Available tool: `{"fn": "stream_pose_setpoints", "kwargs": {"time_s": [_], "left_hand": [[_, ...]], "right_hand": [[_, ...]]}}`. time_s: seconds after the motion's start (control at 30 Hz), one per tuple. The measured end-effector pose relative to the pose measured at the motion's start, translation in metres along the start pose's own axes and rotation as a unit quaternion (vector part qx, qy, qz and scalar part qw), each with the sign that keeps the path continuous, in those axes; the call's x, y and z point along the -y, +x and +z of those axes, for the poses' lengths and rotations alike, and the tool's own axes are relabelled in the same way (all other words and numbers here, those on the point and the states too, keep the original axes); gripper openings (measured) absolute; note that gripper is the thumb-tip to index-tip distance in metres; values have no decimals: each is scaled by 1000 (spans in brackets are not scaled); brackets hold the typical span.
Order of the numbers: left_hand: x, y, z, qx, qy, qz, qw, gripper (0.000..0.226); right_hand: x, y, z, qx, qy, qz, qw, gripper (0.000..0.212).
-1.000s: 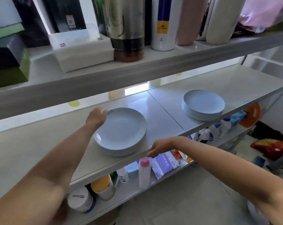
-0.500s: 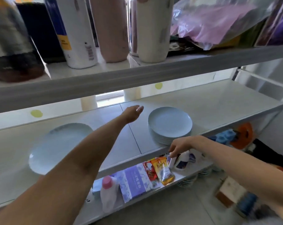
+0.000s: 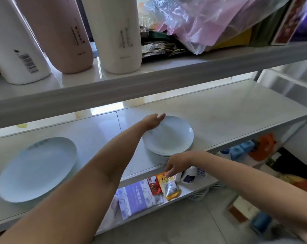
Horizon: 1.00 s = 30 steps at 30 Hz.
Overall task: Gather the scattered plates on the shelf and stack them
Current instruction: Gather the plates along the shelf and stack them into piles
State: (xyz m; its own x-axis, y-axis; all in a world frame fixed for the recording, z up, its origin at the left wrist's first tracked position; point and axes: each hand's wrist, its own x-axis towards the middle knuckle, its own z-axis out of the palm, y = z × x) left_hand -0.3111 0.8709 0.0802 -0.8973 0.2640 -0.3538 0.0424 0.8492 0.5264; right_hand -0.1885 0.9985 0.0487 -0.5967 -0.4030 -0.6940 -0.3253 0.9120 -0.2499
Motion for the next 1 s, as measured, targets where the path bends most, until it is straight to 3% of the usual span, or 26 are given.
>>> {"fn": "stream_pose_setpoints", "kwargs": {"time_s": [0.4, 0.57, 0.63, 0.7, 0.77, 0.83, 0.9, 1.0], "left_hand": [[3, 18, -4, -28, -57, -37, 997, 71], [19, 14, -7, -37, -164, -77, 983, 70], [31, 10, -3, -34, -253, -115, 960, 66], [39, 7, 3, -32, -341, -142, 929, 62], [42, 3, 8, -43, -391, -160, 905, 59], [42, -4, 12, -48, -422, -181, 887, 52], [38, -12, 14, -34, -448, -208, 869, 49], [34, -19, 15, -15, -462, -225, 857, 58]], "right_hand": [[-10, 10, -14, -23, 6, 12, 1000, 37], [-42, -8, -19, 2, 134, 43, 990, 26], [-68, -19, -30, -47, 255, 121, 958, 22], [-88, -22, -41, -185, 400, 184, 879, 24], [-98, -18, -49, -263, 555, 157, 773, 43], [-90, -9, -52, -257, 670, 80, 692, 62], [-81, 2, -52, -253, 699, 63, 666, 66], [-76, 10, -55, -267, 692, 81, 665, 66]]}}
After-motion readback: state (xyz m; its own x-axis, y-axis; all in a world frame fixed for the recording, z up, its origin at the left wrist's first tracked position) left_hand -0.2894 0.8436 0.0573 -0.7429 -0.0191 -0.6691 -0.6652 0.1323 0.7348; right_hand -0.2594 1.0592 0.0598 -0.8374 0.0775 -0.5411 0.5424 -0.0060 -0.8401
